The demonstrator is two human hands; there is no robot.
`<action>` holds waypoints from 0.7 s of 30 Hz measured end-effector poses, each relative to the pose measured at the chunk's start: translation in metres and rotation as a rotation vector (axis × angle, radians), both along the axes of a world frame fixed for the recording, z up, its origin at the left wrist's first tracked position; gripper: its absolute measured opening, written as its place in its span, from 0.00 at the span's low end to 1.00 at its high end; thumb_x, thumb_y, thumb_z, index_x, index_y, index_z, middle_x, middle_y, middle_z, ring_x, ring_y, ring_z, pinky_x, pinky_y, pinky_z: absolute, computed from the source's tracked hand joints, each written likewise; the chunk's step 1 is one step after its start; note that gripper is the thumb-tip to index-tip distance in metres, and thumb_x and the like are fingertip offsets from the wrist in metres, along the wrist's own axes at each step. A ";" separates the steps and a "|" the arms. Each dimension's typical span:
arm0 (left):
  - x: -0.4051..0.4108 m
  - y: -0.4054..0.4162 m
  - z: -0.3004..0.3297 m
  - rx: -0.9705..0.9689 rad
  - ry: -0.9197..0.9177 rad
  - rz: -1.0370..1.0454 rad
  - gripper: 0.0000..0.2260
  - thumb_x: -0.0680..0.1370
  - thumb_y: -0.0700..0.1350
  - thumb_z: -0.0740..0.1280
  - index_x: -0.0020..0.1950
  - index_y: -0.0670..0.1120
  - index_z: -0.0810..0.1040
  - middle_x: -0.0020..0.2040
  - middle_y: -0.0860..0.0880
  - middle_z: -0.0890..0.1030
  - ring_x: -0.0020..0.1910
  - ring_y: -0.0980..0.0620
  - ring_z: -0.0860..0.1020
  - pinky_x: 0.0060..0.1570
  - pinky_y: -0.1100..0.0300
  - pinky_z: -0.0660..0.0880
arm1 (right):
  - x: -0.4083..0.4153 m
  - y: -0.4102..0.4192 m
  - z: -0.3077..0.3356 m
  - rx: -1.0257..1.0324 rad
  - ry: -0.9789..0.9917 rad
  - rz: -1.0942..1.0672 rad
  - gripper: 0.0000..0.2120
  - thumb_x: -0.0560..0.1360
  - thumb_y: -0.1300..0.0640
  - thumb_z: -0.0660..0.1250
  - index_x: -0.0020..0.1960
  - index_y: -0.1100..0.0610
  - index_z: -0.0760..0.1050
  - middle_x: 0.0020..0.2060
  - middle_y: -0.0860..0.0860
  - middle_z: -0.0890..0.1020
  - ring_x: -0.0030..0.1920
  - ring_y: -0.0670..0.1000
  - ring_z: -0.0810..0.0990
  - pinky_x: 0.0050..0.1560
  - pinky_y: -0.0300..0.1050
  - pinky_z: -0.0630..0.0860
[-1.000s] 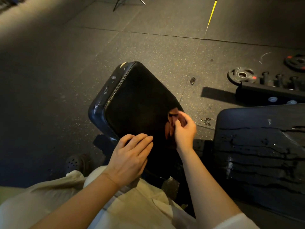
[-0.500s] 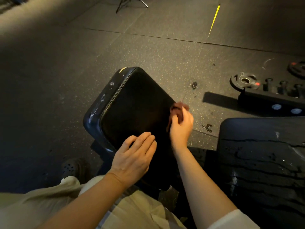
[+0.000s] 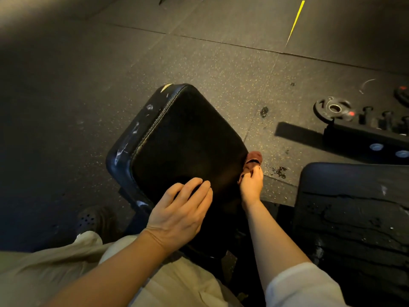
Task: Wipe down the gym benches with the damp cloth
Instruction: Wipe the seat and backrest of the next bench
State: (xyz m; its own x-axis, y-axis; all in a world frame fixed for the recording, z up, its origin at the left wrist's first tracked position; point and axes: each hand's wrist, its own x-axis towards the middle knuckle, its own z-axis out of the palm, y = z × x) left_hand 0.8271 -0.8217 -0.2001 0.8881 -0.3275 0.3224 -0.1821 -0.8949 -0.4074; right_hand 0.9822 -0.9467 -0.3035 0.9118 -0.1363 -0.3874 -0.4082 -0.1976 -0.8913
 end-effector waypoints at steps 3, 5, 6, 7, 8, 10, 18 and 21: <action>0.000 0.000 -0.001 -0.021 0.020 0.008 0.18 0.77 0.49 0.58 0.60 0.45 0.80 0.61 0.46 0.80 0.62 0.45 0.70 0.57 0.51 0.64 | -0.005 0.021 0.041 0.009 -0.044 -0.009 0.19 0.79 0.64 0.58 0.70 0.59 0.70 0.74 0.58 0.61 0.72 0.57 0.63 0.70 0.43 0.57; 0.000 -0.002 0.001 -0.036 0.030 0.013 0.18 0.76 0.49 0.58 0.60 0.46 0.80 0.61 0.47 0.80 0.62 0.46 0.70 0.57 0.51 0.63 | -0.013 0.033 0.062 0.005 -0.196 0.074 0.22 0.80 0.63 0.58 0.74 0.54 0.66 0.76 0.53 0.57 0.75 0.52 0.58 0.69 0.38 0.54; -0.001 -0.003 0.004 -0.053 0.028 0.008 0.18 0.76 0.49 0.58 0.60 0.46 0.80 0.61 0.47 0.80 0.62 0.47 0.71 0.57 0.52 0.63 | -0.021 0.037 0.070 0.006 -0.269 0.126 0.23 0.80 0.63 0.58 0.74 0.52 0.65 0.77 0.52 0.57 0.75 0.50 0.57 0.67 0.33 0.52; -0.003 -0.005 0.006 -0.074 0.028 -0.002 0.17 0.75 0.49 0.59 0.59 0.47 0.81 0.60 0.48 0.81 0.62 0.48 0.71 0.57 0.52 0.63 | -0.028 0.040 0.079 0.009 -0.312 0.160 0.23 0.80 0.63 0.58 0.74 0.52 0.65 0.77 0.52 0.56 0.75 0.50 0.56 0.65 0.30 0.51; -0.006 -0.006 0.009 -0.100 0.025 -0.009 0.17 0.75 0.49 0.59 0.59 0.47 0.81 0.60 0.48 0.81 0.62 0.48 0.71 0.57 0.52 0.63 | -0.035 0.043 0.088 0.019 -0.336 0.172 0.23 0.80 0.64 0.58 0.74 0.52 0.65 0.76 0.53 0.57 0.75 0.50 0.57 0.64 0.29 0.50; -0.013 -0.008 0.017 -0.165 -0.006 0.001 0.17 0.74 0.49 0.60 0.59 0.48 0.79 0.60 0.49 0.81 0.62 0.49 0.70 0.56 0.54 0.63 | -0.044 0.046 0.111 0.045 -0.391 0.217 0.23 0.80 0.64 0.59 0.74 0.53 0.65 0.76 0.52 0.59 0.75 0.48 0.58 0.65 0.27 0.52; -0.042 0.004 0.066 -0.679 -0.306 0.279 0.10 0.77 0.47 0.58 0.57 0.52 0.71 0.60 0.54 0.72 0.59 0.53 0.69 0.52 0.57 0.66 | -0.086 0.061 0.178 0.157 -0.809 0.552 0.24 0.75 0.69 0.63 0.67 0.48 0.74 0.72 0.49 0.67 0.73 0.46 0.63 0.73 0.48 0.64; -0.038 0.013 0.095 -1.031 -0.431 0.402 0.10 0.80 0.48 0.56 0.60 0.58 0.69 0.57 0.59 0.72 0.57 0.64 0.69 0.53 0.66 0.66 | -0.105 0.053 0.188 0.315 -0.853 0.611 0.24 0.74 0.69 0.66 0.65 0.48 0.75 0.68 0.45 0.71 0.70 0.42 0.68 0.69 0.44 0.69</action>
